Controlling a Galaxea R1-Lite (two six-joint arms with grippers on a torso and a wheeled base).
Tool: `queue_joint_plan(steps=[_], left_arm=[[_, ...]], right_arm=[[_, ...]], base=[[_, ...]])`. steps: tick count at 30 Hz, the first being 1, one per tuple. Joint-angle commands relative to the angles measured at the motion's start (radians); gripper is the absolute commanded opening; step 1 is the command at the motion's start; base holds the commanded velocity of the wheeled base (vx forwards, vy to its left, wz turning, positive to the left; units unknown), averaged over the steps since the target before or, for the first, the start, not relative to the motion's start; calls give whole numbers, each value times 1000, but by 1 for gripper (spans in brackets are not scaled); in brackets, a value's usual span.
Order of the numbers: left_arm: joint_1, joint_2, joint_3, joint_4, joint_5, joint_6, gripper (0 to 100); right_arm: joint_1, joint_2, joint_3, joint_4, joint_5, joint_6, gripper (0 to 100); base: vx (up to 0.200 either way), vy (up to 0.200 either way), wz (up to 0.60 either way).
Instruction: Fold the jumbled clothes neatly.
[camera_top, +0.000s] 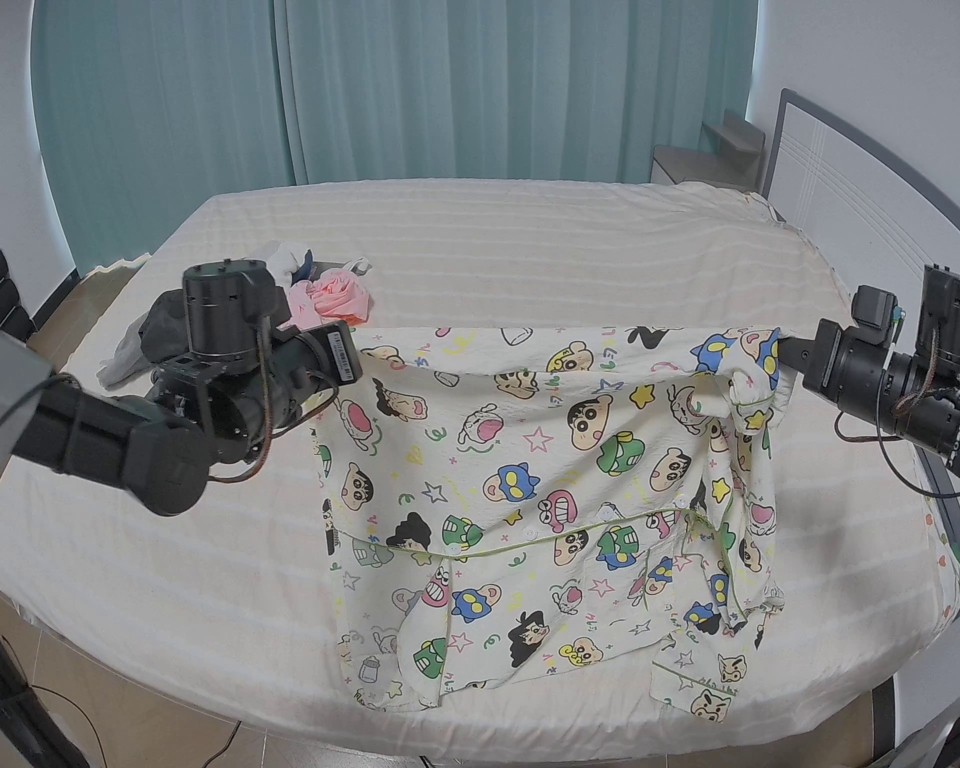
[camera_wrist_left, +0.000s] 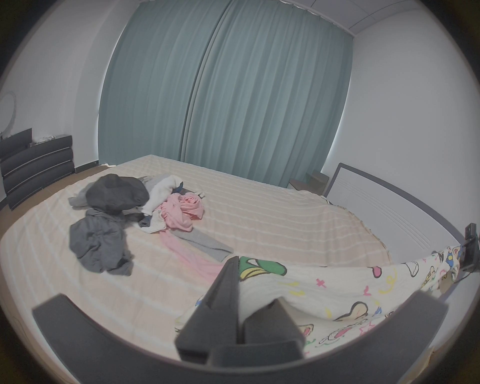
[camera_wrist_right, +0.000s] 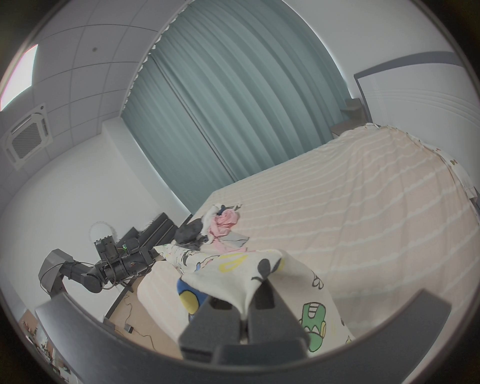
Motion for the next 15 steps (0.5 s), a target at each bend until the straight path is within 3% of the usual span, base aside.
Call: queue_joint_plan(steps=[1, 3, 15], left_arm=[[8, 223, -114, -65, 2, -3, 0], [5, 315, -171, -136, 4, 0, 0], [-19, 527, -315, -150, 30, 17, 0]], right_arm=[[-69, 134, -16, -19, -1, -4, 0], [-104, 206, -19, -57, -6, -6, 0], [-170, 416, -92, -120, -29, -23, 0]], base=[[200, 0, 0], [0, 0, 0], [0, 0, 0]])
